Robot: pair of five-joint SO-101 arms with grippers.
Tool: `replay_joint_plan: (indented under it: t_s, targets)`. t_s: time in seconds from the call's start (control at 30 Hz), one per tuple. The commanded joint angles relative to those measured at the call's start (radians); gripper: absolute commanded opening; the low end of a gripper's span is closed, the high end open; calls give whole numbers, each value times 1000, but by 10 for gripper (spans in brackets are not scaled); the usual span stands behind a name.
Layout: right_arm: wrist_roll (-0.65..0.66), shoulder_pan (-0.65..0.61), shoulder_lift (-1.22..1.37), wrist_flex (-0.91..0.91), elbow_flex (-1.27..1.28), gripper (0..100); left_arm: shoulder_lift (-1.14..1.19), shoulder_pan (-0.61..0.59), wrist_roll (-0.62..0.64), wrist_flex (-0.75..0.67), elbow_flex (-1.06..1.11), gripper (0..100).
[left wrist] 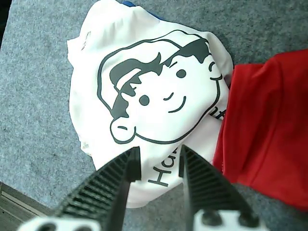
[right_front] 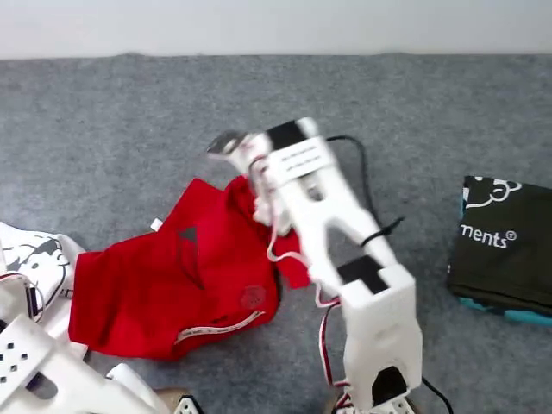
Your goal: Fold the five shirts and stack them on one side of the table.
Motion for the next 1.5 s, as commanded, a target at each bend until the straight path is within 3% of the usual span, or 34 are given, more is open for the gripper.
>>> replay_joint_plan:
  t_s: [0.0,0.13,0.23,0.47,0.8,1.0,1.07,1.2,1.47]
  targets:
    - [166,131,-8,-76,-127,10,-17,-2,-9,-3,-2,141]
    - [339,223,-8,-209,-212,10,-17,-2,-9,-3,-2,141]
    - [396,254,-8,-280,-241,10,-17,-2,-9,-3,-2,141]
    - [397,320,-8,-601,-358,11,-17,-2,-8,-2,-2,141]
    - [400,314,22,-1030,-400,14,-17,-2,-6,0,-2,141]
    - [400,337,101,-993,-400,16,-17,-2,-6,2,-2,141]
    - [400,338,108,-914,-400,24,-17,-2,-6,5,-2,141]
    - [396,357,97,-742,-410,136,-17,-2,-6,5,-2,141]
    - [308,361,33,-432,-606,143,-17,-5,-6,5,-2,141]
